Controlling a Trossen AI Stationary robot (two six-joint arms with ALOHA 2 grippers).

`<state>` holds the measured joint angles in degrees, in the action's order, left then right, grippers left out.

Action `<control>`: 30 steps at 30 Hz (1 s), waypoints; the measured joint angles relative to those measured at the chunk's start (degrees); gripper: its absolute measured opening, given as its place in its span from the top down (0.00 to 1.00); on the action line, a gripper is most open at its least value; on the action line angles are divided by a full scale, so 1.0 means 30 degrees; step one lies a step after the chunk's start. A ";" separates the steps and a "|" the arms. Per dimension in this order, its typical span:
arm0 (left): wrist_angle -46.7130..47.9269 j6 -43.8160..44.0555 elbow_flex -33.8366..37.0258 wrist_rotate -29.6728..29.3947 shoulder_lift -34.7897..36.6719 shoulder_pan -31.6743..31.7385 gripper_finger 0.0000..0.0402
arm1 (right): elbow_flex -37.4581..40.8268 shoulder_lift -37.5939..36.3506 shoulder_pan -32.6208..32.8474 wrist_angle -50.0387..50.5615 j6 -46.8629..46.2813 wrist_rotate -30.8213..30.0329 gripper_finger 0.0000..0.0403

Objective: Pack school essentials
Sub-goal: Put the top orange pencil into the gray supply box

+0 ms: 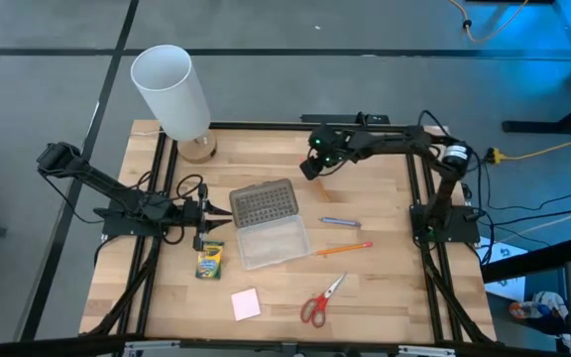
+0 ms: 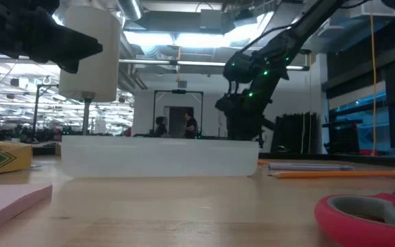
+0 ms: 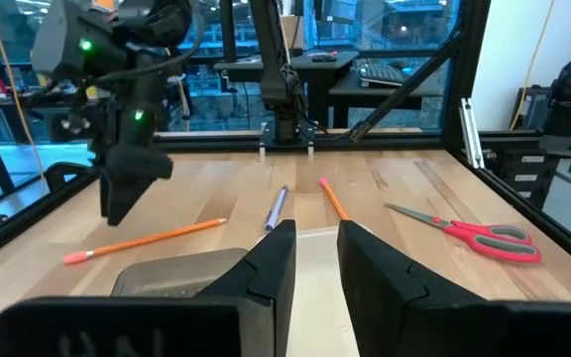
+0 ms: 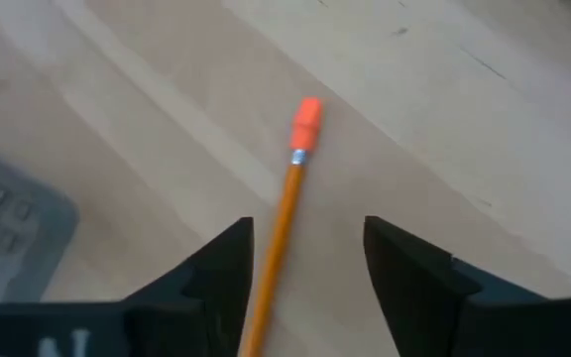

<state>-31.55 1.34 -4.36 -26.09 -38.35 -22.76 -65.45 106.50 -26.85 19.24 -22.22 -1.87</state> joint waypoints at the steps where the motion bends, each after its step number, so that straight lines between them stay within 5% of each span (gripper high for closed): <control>1: 0.0000 0.0000 0.0000 0.0006 0.0000 -0.0006 0.82 | -0.0221 0.0275 0.0030 0.0237 0.0013 0.0000 0.51; 12: -0.0007 0.0000 0.0000 0.0000 -0.0001 -0.0007 0.82 | -0.1855 0.2623 0.1647 0.1340 0.0840 -0.0326 0.51; 18: -0.0007 -0.0007 0.0000 0.0000 0.0000 -0.0005 0.82 | -0.1960 0.2702 0.2119 0.2706 -0.0090 -0.2935 0.52; 30: -0.0014 -0.0007 0.0000 0.0000 0.0000 -0.0007 0.82 | -0.1843 0.2740 0.2326 0.1929 0.0125 -0.3337 0.76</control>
<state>-31.59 1.32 -4.36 -26.09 -38.35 -22.79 -70.98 114.72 -19.87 25.03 -21.85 -11.88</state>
